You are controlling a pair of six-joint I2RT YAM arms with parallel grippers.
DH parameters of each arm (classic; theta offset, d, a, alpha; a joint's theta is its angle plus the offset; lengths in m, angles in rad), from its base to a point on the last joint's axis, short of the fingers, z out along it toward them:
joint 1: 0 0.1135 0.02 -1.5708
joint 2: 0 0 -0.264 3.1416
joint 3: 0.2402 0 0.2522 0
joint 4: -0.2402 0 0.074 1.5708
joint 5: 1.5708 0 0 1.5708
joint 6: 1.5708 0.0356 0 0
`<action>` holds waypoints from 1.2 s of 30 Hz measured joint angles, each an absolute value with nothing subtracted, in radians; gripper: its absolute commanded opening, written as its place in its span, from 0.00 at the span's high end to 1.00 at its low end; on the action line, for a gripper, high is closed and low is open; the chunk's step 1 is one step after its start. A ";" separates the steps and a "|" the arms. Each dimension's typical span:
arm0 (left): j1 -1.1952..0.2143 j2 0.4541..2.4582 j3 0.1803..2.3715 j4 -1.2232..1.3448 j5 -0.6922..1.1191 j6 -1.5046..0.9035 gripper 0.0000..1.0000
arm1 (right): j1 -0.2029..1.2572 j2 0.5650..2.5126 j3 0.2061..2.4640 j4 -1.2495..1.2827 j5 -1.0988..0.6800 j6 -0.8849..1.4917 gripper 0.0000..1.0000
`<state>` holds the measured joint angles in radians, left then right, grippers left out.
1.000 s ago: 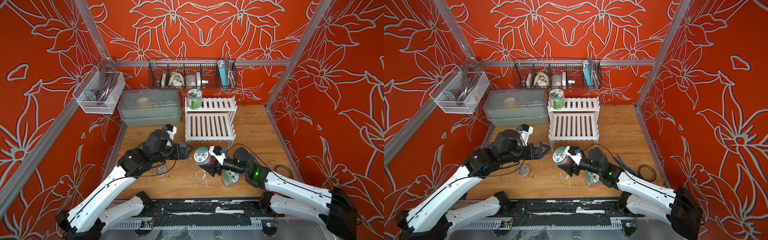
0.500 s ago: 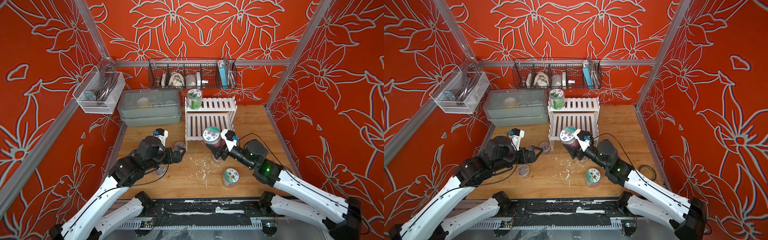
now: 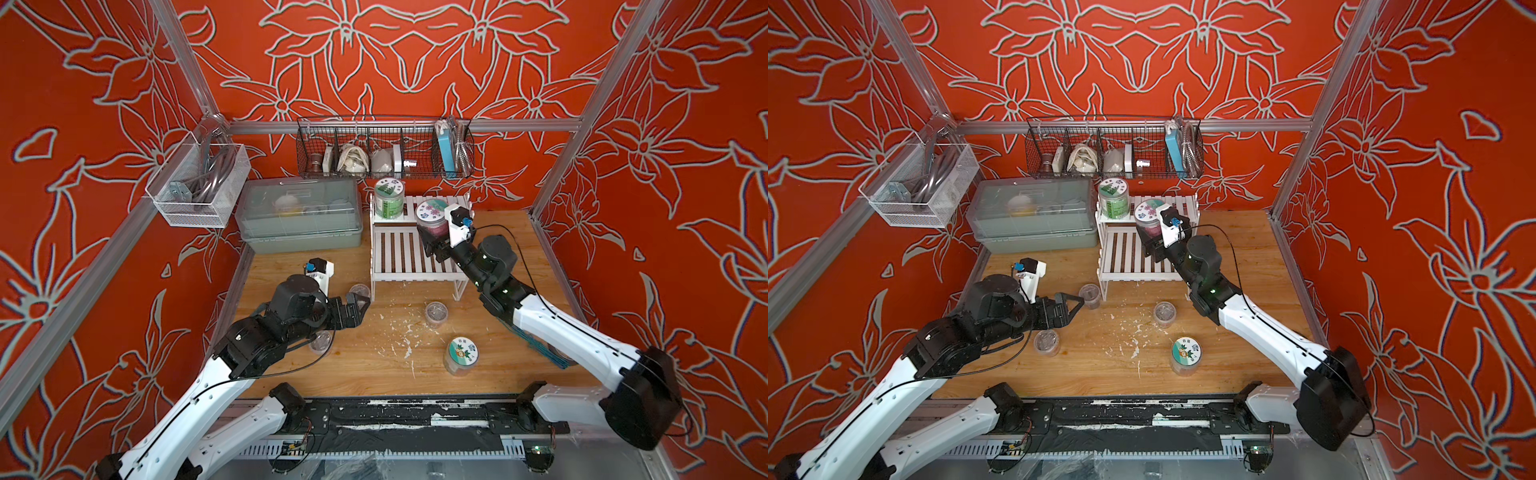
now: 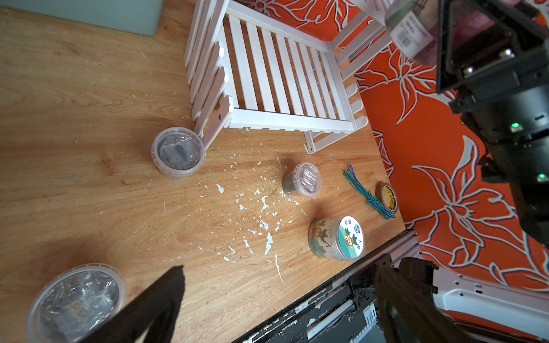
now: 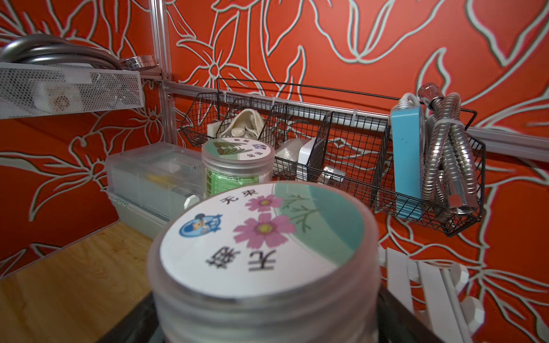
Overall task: Place the seed container on the shelf
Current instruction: Place the seed jar on the shelf.
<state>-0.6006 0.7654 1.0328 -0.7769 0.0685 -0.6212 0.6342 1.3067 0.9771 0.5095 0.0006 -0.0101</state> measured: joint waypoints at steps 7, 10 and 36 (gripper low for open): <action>-0.600 0.765 1.018 -0.776 0.068 -0.606 0.01 | 0.599 1.423 1.051 0.575 -0.001 0.022 0.38; -0.600 0.765 1.018 -0.776 0.068 -0.601 0.01 | 0.591 1.452 1.081 0.594 -0.001 0.039 0.37; -0.596 0.765 1.040 -0.780 0.046 -0.550 0.01 | 0.537 1.684 1.217 0.720 -0.023 0.156 0.33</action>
